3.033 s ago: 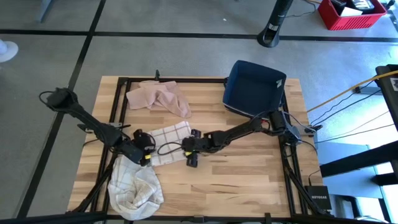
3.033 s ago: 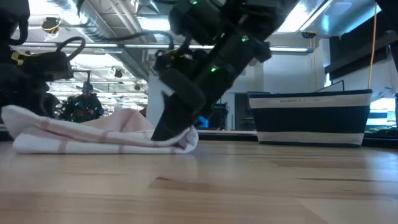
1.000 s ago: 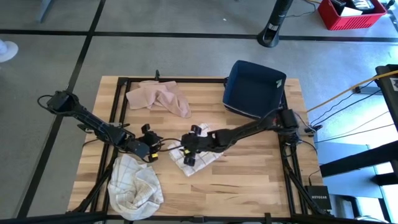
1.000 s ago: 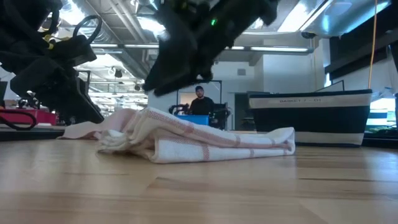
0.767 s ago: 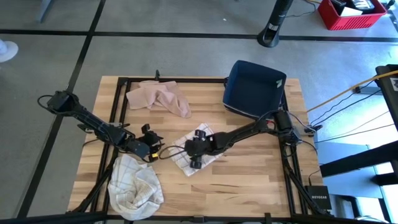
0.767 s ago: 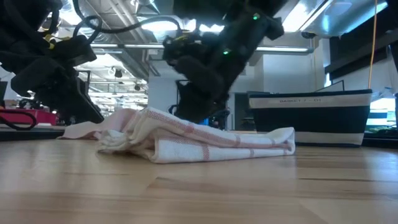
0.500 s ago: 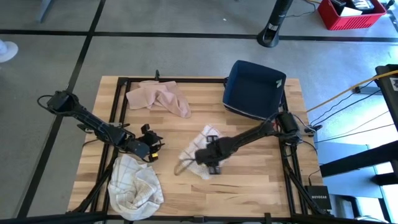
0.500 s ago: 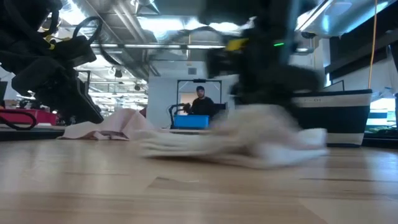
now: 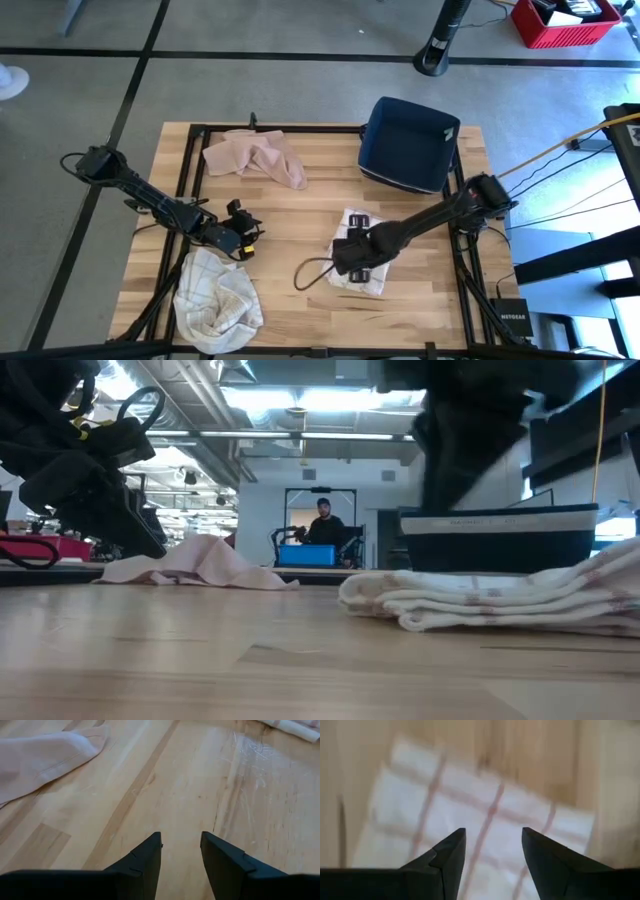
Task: Fold towel
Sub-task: Fold the white with red-stripe towel, then fold the white with grey-stripe towel
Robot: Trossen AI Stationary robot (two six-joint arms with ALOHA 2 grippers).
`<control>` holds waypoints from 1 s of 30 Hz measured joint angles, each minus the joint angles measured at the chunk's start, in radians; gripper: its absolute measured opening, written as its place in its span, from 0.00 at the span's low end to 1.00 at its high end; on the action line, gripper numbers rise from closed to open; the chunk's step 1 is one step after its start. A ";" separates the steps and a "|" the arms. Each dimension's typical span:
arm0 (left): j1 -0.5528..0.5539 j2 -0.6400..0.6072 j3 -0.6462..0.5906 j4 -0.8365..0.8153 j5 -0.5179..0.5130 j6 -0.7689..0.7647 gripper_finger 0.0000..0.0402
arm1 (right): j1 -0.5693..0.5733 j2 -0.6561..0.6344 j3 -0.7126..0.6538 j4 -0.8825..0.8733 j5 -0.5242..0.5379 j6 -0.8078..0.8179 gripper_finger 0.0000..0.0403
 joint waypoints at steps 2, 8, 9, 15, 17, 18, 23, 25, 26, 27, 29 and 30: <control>0.000 0.000 0.000 0.000 0.000 -0.003 0.33 | 0.002 -0.020 -0.048 0.097 0.004 0.005 0.49; -0.004 0.000 0.000 0.000 0.000 -0.003 0.33 | -0.005 -0.031 -0.249 0.308 0.000 0.007 0.49; -0.006 0.000 0.000 0.000 0.000 -0.003 0.33 | -0.009 -0.029 -0.293 0.353 -0.004 0.010 0.49; -0.011 0.000 0.000 0.001 0.001 -0.004 0.33 | -0.025 -0.058 -0.403 0.370 -0.080 0.057 0.49; -0.010 0.000 0.000 0.006 0.001 -0.002 0.33 | -0.003 -0.079 -0.405 0.259 -0.078 0.057 0.49; -0.006 0.000 0.000 0.008 0.001 0.012 0.33 | 0.008 -0.090 -0.406 0.203 -0.076 0.055 0.49; 0.011 0.000 0.000 0.022 0.000 0.066 0.33 | 0.057 -0.136 -0.411 -0.066 -0.066 -0.002 0.49; 0.015 0.000 0.000 0.026 0.000 0.049 0.33 | 0.070 -0.150 -0.410 -0.157 -0.062 -0.007 0.49; 0.015 0.000 0.000 0.026 0.000 0.039 0.33 | 0.075 -0.156 -0.410 -0.197 -0.062 -0.007 0.49; 0.018 0.000 0.000 0.026 0.000 0.024 0.33 | 0.076 -0.166 -0.411 -0.226 -0.059 0.003 0.49; 0.026 0.000 0.002 0.028 0.000 0.012 0.33 | 0.074 -0.194 -0.401 -0.227 -0.044 0.054 0.49; 0.027 0.000 0.011 0.023 0.001 0.007 0.33 | 0.074 -0.212 -0.390 -0.202 -0.024 0.085 0.49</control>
